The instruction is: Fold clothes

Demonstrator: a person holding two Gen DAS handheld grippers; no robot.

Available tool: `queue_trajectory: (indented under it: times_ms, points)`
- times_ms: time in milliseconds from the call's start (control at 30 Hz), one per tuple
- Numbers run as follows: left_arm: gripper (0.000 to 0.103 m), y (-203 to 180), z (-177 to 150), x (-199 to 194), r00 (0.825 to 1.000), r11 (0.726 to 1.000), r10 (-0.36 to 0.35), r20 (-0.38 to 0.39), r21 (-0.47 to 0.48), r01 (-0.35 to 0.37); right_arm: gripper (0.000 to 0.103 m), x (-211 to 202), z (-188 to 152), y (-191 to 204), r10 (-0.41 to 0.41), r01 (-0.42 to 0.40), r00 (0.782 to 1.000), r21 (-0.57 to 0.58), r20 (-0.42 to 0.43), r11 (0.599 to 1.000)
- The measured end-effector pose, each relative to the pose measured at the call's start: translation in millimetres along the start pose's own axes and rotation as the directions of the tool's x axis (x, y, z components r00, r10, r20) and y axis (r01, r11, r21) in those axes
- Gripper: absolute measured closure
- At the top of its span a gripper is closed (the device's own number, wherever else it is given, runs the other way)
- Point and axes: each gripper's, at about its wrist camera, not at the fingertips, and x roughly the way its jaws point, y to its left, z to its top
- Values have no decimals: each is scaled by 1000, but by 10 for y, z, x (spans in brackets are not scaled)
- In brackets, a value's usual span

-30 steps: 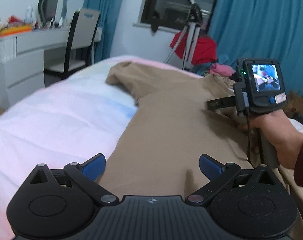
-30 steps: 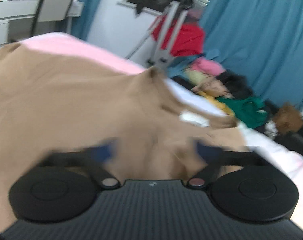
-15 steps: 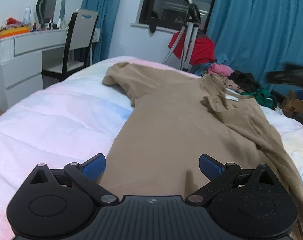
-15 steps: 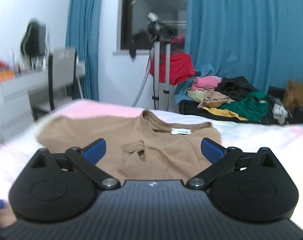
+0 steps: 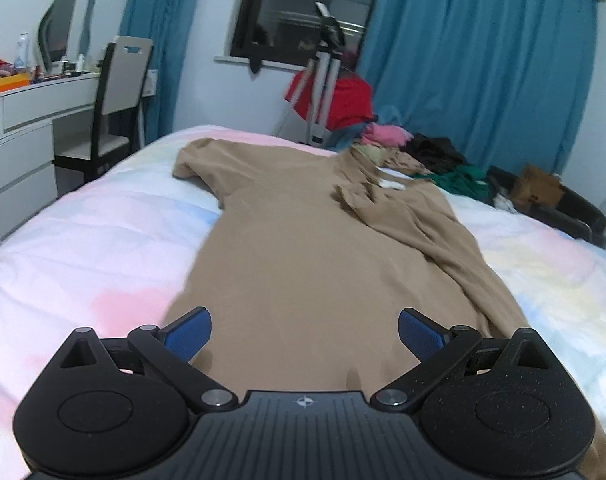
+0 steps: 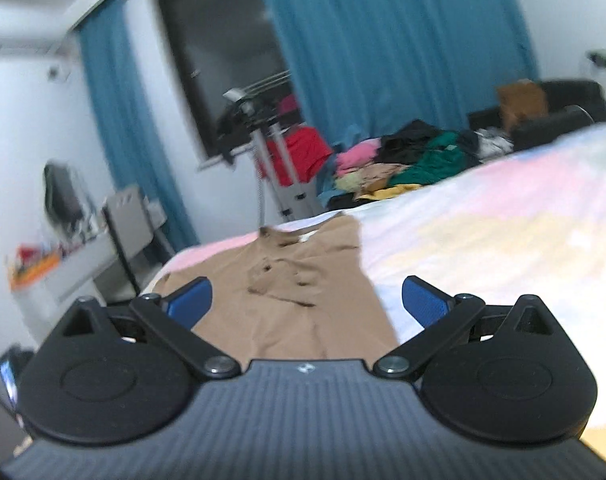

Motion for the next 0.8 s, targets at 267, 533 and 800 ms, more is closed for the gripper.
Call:
queue_trajectory:
  times_ms: [267,533,800]
  points:
    - [7,-683,-164,-109,985,980,-145,-92,126,156,0,-323,125,-573,-158,147,982,112,99,983]
    - [24,-1550,-418,-7,889,905,-357,-288,132,405,0,-395,73,-974,-244,210,960,222,140,952]
    - [72,-1760,-709,210,790,860,-443,-423,48,508,0,-208,-34,-1041,-214,193,974,225,72,955]
